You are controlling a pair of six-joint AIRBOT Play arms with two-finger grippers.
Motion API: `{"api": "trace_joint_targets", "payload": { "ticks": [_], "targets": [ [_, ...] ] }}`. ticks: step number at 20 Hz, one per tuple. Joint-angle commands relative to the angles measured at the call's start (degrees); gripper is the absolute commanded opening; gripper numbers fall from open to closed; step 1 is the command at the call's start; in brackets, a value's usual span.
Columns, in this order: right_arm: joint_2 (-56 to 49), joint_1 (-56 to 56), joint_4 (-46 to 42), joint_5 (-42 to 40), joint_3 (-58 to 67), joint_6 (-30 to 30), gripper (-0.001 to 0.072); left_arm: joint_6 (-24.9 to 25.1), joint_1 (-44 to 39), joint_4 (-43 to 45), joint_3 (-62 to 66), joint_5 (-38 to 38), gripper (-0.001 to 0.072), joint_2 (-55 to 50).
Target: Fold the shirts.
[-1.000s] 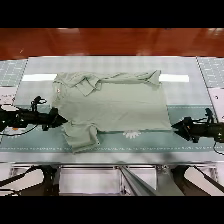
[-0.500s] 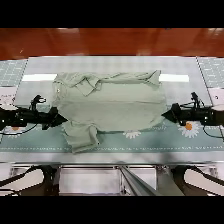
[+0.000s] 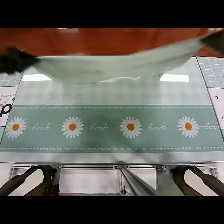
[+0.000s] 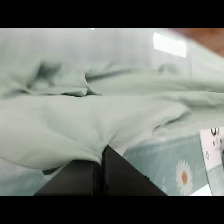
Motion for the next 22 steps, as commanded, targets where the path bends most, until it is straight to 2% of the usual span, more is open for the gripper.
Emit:
{"api": "trace_joint_targets", "payload": {
  "ticks": [1, 4, 8, 11, 13, 15, 18, 22],
  "targets": [
    [4.63, 0.17, -5.57, -0.09, 17.79, 1.77, 0.0032, 0.28, -0.13, -1.18, 17.9, 2.16, 0.0016, 5.92],
    [9.97, 0.17, -9.05, 0.46, 22.51, 2.27, 0.0032, -5.66, -0.09, 4.55, 25.44, 2.99, 0.0016, 11.65],
    [18.99, 0.17, -15.26, 1.92, 22.49, 4.11, 0.0032, -6.1, -0.07, 14.56, 26.25, 5.33, 0.0016, 22.69],
    [25.29, 0.17, -22.38, 3.76, 22.49, 7.28, 0.0032, -9.33, -0.09, 23.04, 26.25, 5.49, 0.0016, 31.19],
    [28.72, 0.17, -28.48, 6.1, 22.49, 10.86, 0.0032, -13.92, -0.09, 29.44, 26.25, 5.46, 0.0016, 35.6],
    [30.73, 0.17, -31.76, 8.92, 22.36, 12.41, 0.0032, -14.86, -0.09, 34.8, 25.97, 4.81, 0.0016, 37.92],
    [31.78, 0.17, -31.34, 9.18, 18.53, 13.57, 0.0032, -21.35, -0.85, 40.04, 23.12, 2.67, 0.0016, 37.73],
    [31.63, 0.17, -26.12, 8.83, 3.58, 13.77, 0.0032, -22.58, -0.85, 36.04, 13.14, -1.29, 0.0016, 33.83]
  ]
}}
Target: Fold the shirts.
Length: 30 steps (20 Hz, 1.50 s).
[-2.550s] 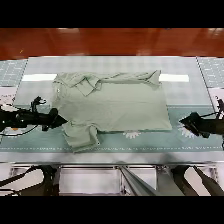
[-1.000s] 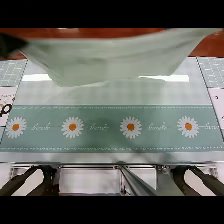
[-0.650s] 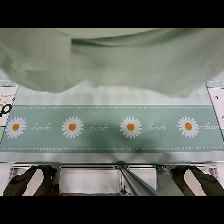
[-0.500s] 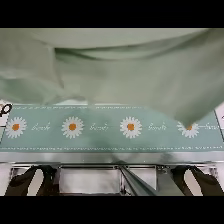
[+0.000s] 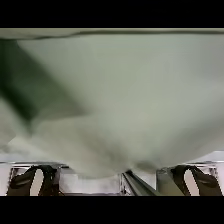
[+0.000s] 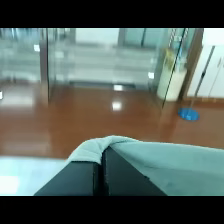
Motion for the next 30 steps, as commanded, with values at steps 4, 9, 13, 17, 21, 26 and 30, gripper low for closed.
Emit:
{"api": "trace_joint_targets", "payload": {
  "ticks": [4, 9, 13, 17, 21, 26, 30],
  "targets": [
    [-4.24, 0.0, 13.68, -6.32, -26.77, -4.72, 0.0032, 1.4, -0.17, -11.69, -17.92, -0.28, 0.0016, -10.19],
    [-24.87, 0.02, 22.14, -16.46, -34.86, -13.16, 0.0032, 7.61, -6.73, -15.65, -25.7, 11.28, 0.0016, -30.53],
    [-46.66, 3.04, 33.68, -26.03, -30.82, -18.43, 0.0032, 7.78, -10.88, -15.69, -22.12, 25.7, 0.0016, -50.6],
    [-64.81, 5.84, 33.46, -25.05, -15.89, -13.25, 0.0032, 6.21, -10.97, -15.69, -10.32, 19.74, 0.0016, -67.25],
    [-71.87, 6.84, 33.38, -22.75, -9.51, -9.64, 0.0032, 5.27, -11.63, -15.67, -5.01, 12.85, 0.0016, -73.37],
    [-71.63, 5.92, 30.1, -17.07, -9.4, -10.21, 0.0033, 9.73, -9.9, -16.11, -5.05, 5.09, 0.0015, -71.95],
    [-70.77, 3.21, 25.46, -4.59, -9.35, -10.82, 0.0032, 12.04, -7.02, -15.98, -6.1, -5.7, 0.0015, -71.23]
  ]
}}
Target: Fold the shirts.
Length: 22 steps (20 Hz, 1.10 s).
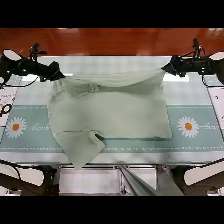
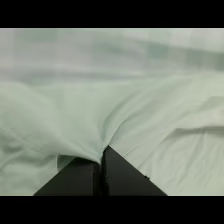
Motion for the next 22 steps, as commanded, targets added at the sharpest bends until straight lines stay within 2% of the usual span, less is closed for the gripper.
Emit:
{"api": "trace_joint_targets", "payload": {
  "ticks": [1, 4, 7, 11, 12, 13, 14, 15, 17, 19, 22],
  "targets": [
    [0.2, -1.55, -7.41, 11.67, 0.26, 0.17, 0.0033, 2.21, 2.25, 0.2, -1.33, -9.77, 0.0016, 0.15],
    [0.17, -0.72, -17.05, 15.93, -1.22, 2.82, 0.0032, 2.16, 2.8, 3.61, -5.42, -12.0, 0.0016, 0.15],
    [-0.15, 0.59, -18.97, 15.41, -3.74, 2.95, 0.0033, 1.95, 2.25, 7.48, -9.62, -13.97, 0.0016, -0.37],
    [-2.01, 3.08, -19.56, 15.47, -4.31, 5.25, 0.0035, 1.92, 1.66, 7.5, -11.56, -14.78, 0.0017, -0.5],
    [-1.95, 3.28, -20.37, 15.41, -4.31, 7.93, 0.0143, 0.79, 1.53, 7.37, -11.56, -15.41, 0.004, -0.48],
    [-1.66, 3.21, -20.83, 15.78, -4.28, 10.69, 0.04, -1.25, 1.46, 7.5, -11.52, -16.11, 0.0179, -0.48],
    [-1.07, 2.73, -21.11, 17.07, -4.24, 11.15, 0.0409, -2.54, 1.53, 7.5, -11.21, -17.38, 0.0439, -0.44],
    [0.11, 2.01, -21.18, 18.88, -4.24, 11.3, 0.0408, -2.8, 1.62, 7.48, -10.34, -18.73, 0.0506, -0.33],
    [4.15, -0.44, -22.53, 21.84, -4.24, 11.26, 0.0408, -2.97, 2.12, 7.23, -8.96, -19.39, 0.0506, 1.81],
    [10.03, -3.48, -27.58, 23.85, -4.33, 11.3, 0.0408, -2.36, 3.28, 7.67, -9.01, -17.25, 0.0506, 6.6],
    [20.63, -9.51, -33.57, 19.87, -9.38, 13.14, 0.0408, -2.36, 6.88, 8.24, -14.01, -10.32, 0.0506, 17.64]
  ]
}}
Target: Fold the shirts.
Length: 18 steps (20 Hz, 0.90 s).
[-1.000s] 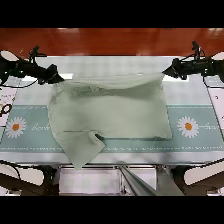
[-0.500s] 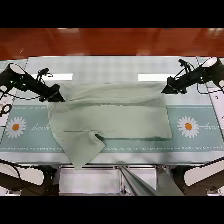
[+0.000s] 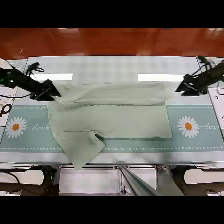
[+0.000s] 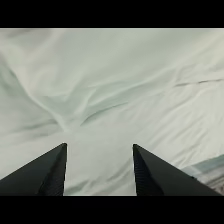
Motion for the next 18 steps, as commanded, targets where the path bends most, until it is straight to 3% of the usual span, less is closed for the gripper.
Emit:
{"api": "trace_joint_targets", "payload": {
  "ticks": [1, 4, 8, 11, 13, 18],
  "targets": [
    [11.82, -7.13, -5.35, -4.0, -7.32, 2.1, 0.0408, -0.22, 4.07, 1.7, -6.75, 7.45, 0.0506, 11.93],
    [23.21, -13.4, 2.38, -14.4, -25.03, 0.13, 0.0407, -5.35, 11.54, 1.88, -25.14, 9.11, 0.0505, 22.75],
    [34.14, -18.27, 18.36, -19.28, -41.24, -8.48, 0.0407, -4.7, 19.69, -1.16, -46.47, 9.88, 0.0506, 29.27],
    [35.71, -17.79, 20.61, -16.2, -45.81, -11.06, 0.0407, -3.04, 21.57, 2.8, -51.3, 8.85, 0.0506, 29.77],
    [35.71, -17.81, 20.33, -15.61, -47.43, -11.85, 0.0407, -6.43, 20.28, 6.21, -52.74, 8.9, 0.0506, 29.75],
    [35.71, -17.79, 20.48, -15.85, -47.95, -12.17, 0.0407, -6.21, 12.41, 3.52, -52.98, 10.62, 0.0506, 29.14]
  ]
}}
